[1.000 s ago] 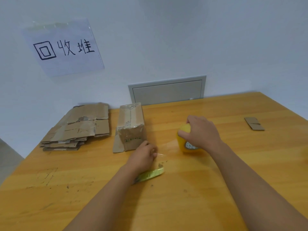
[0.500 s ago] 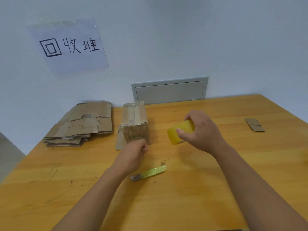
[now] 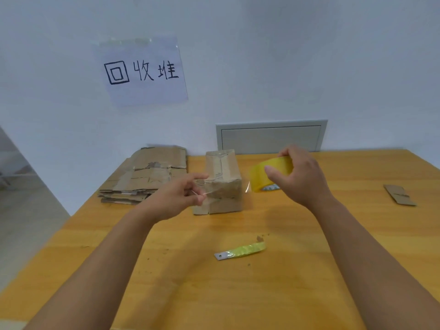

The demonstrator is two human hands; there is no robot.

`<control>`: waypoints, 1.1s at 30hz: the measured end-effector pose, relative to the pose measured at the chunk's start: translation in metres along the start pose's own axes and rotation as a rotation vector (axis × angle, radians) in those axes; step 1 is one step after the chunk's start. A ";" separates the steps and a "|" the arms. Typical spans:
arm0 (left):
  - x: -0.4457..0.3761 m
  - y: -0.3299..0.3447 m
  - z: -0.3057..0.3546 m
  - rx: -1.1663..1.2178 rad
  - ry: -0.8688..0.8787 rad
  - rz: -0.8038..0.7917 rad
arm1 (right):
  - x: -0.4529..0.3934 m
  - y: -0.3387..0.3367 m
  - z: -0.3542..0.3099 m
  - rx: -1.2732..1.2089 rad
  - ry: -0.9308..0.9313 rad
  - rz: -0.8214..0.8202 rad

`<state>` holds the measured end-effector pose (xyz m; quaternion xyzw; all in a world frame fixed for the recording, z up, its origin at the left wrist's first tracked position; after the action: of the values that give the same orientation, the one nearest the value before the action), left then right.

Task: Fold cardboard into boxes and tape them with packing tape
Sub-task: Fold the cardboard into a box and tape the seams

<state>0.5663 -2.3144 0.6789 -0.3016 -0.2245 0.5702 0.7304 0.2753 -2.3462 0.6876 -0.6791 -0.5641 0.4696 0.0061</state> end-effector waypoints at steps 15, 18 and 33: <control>-0.033 0.009 -0.012 0.522 -0.247 0.338 | -0.019 0.006 0.010 0.057 0.127 -0.037; -0.043 0.013 -0.016 0.568 -0.287 0.350 | -0.025 0.008 0.013 0.065 0.151 -0.064; -0.052 0.031 -0.019 0.347 -0.303 0.563 | -0.035 0.018 0.024 0.171 0.136 -0.166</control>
<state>0.5449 -2.3627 0.6447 -0.1350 -0.1382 0.8170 0.5434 0.2766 -2.3924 0.6870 -0.6571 -0.5747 0.4669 0.1410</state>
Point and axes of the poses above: each hand's wrist, its own x-axis away from the middle knuckle, its own y-axis out of the palm, z = x × y, the point moved 2 cm from there along -x, towards the middle knuckle, and after that the axes turned 3 degrees about -x, right-handed, at the moved point
